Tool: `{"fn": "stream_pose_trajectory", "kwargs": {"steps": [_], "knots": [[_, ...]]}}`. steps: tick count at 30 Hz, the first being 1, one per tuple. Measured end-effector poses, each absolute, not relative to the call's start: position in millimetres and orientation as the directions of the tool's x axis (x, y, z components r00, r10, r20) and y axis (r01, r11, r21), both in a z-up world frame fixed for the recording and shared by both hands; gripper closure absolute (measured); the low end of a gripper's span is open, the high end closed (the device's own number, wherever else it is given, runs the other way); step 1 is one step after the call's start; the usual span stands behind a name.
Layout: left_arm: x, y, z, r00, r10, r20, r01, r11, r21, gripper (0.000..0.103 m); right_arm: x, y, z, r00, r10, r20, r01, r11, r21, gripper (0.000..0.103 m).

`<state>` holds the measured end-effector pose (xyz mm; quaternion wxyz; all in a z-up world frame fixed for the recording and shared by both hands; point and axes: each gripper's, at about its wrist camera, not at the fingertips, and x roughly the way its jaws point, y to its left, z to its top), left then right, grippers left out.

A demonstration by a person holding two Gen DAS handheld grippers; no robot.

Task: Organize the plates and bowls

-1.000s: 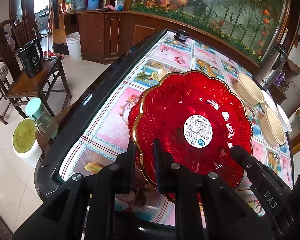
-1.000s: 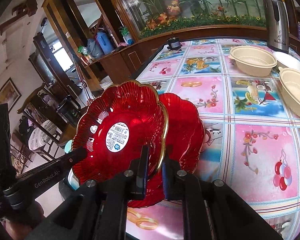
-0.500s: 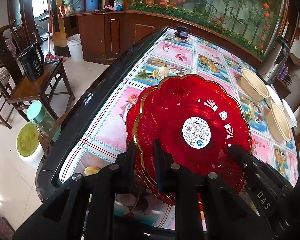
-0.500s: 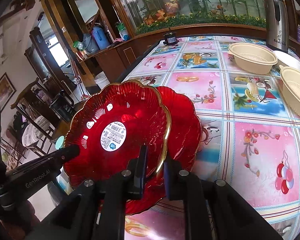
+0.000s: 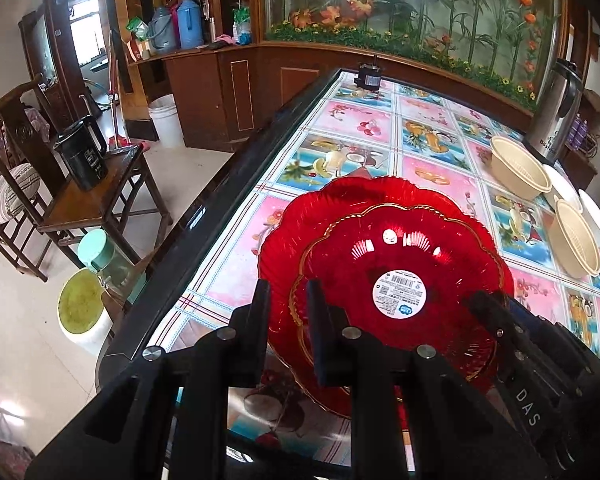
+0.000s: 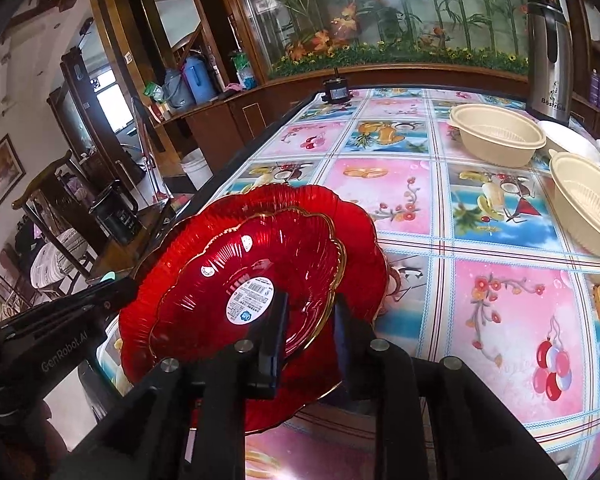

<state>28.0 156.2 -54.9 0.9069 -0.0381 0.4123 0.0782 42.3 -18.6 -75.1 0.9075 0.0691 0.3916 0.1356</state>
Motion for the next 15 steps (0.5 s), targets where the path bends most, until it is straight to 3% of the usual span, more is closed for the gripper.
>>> {"fn": "stream_pose_trajectory", "kwargs": {"steps": [15], "knots": [[15.1, 123.9, -35.7, 0.692, 0.064, -0.719, -0.11, 0.994, -0.018, 0.088, 22.1, -57.4, -38.5, 0.807, 0.246, -0.537, -0.17, 0.967, 0.189, 0.057]]}}
